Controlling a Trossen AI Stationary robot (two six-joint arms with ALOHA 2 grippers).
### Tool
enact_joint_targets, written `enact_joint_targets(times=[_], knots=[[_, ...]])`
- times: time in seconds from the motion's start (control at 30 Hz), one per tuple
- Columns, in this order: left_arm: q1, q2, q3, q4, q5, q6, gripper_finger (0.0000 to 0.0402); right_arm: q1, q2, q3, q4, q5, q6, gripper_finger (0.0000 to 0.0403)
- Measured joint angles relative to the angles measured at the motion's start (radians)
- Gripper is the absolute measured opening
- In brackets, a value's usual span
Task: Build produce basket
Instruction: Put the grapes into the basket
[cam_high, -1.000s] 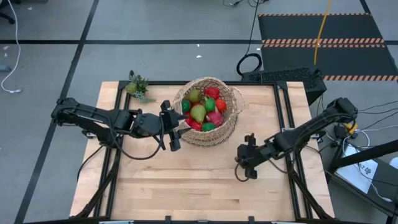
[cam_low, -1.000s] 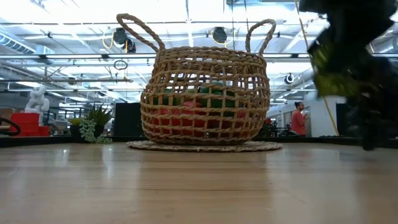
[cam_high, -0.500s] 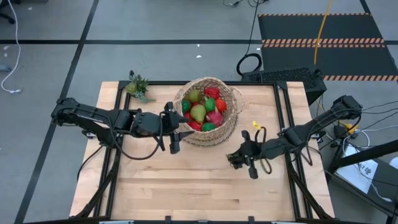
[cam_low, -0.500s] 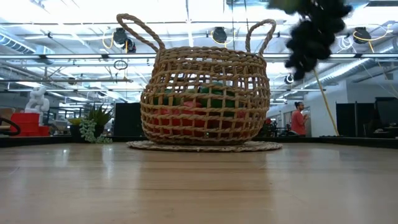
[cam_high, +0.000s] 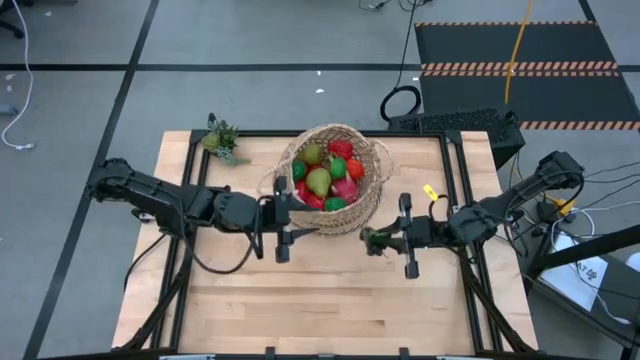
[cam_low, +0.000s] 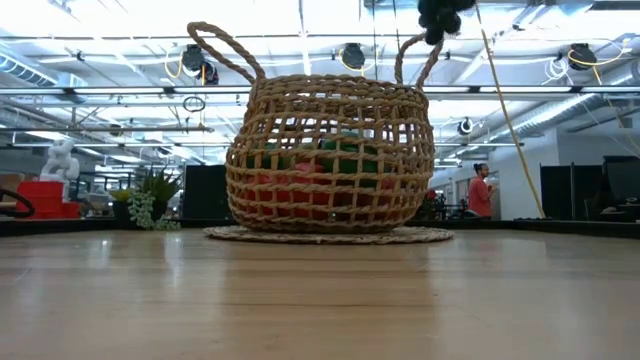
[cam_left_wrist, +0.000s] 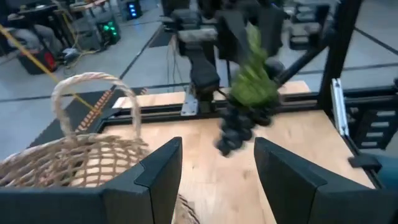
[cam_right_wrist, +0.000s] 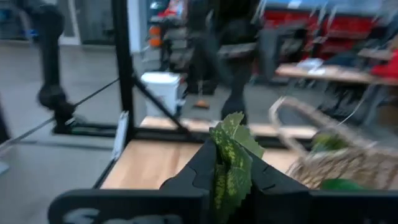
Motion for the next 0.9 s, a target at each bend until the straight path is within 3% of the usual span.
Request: enact_joint_targets(times=[0.2,0.37,0.63,0.9], knots=[[-0.034,0.066,0.000,0.100,0.009,0.091,0.0204,0.031,0.009,0.002,0.099,0.173,-0.094,0.0020],[-0.042,0.127,0.000,0.220,0.010,0.149,0.0237,0.049,0.030,0.002,0.141,0.264,-0.114,0.0020],[-0.035,0.216,0.001,0.366,0.010,0.182,0.0300,0.051,0.059,0.002,0.172,0.318,-0.126,0.0020],[0.008,0.288,0.001,0.488,0.010,0.120,0.0274,0.051,0.088,0.002,0.231,0.313,-0.186,0.0020]])
